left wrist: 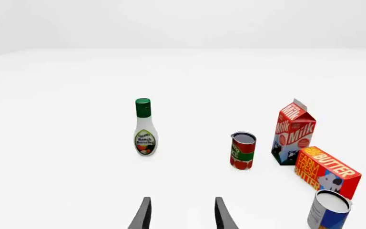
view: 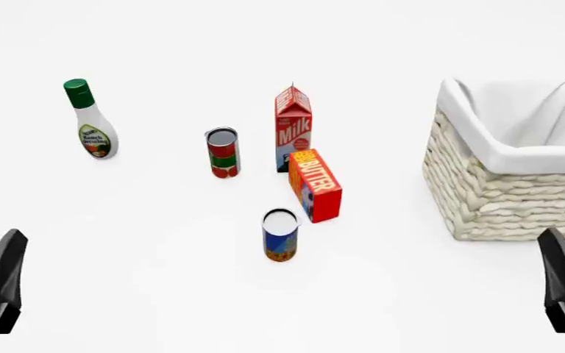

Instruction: Pick the alphabet soup and place it in the basket.

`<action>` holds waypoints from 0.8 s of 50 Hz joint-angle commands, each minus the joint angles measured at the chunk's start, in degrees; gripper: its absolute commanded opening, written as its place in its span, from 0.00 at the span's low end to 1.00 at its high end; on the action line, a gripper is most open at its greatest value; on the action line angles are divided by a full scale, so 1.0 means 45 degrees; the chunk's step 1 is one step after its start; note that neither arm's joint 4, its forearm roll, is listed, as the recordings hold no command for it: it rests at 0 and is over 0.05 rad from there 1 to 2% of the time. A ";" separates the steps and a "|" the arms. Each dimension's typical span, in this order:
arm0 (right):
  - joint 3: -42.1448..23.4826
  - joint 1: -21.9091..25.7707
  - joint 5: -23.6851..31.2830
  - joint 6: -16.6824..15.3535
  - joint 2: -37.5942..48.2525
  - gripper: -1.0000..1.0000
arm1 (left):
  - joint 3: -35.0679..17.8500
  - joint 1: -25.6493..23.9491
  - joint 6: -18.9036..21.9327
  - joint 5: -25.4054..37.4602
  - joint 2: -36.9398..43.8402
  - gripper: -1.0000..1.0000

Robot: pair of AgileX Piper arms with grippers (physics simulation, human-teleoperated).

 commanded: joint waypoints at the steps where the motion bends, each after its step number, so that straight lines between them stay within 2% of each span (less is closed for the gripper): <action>1: -0.0026 -0.0005 0.0079 -0.0153 0.0056 1.00 | 0.0000 0.0000 0.0000 0.0000 0.0000 1.00; 13: -0.0112 0.0127 0.0178 -0.0164 0.0016 1.00 | 0.0000 0.0000 0.0000 0.0000 0.0000 1.00; 23: -0.0780 0.0507 0.0517 -0.0157 0.0016 1.00 | 0.0000 0.0000 0.0000 0.0000 0.0000 1.00; 40: -0.2730 0.2051 0.1557 -0.0450 -0.0024 1.00 | 0.0000 0.0000 0.0000 0.0000 0.0000 1.00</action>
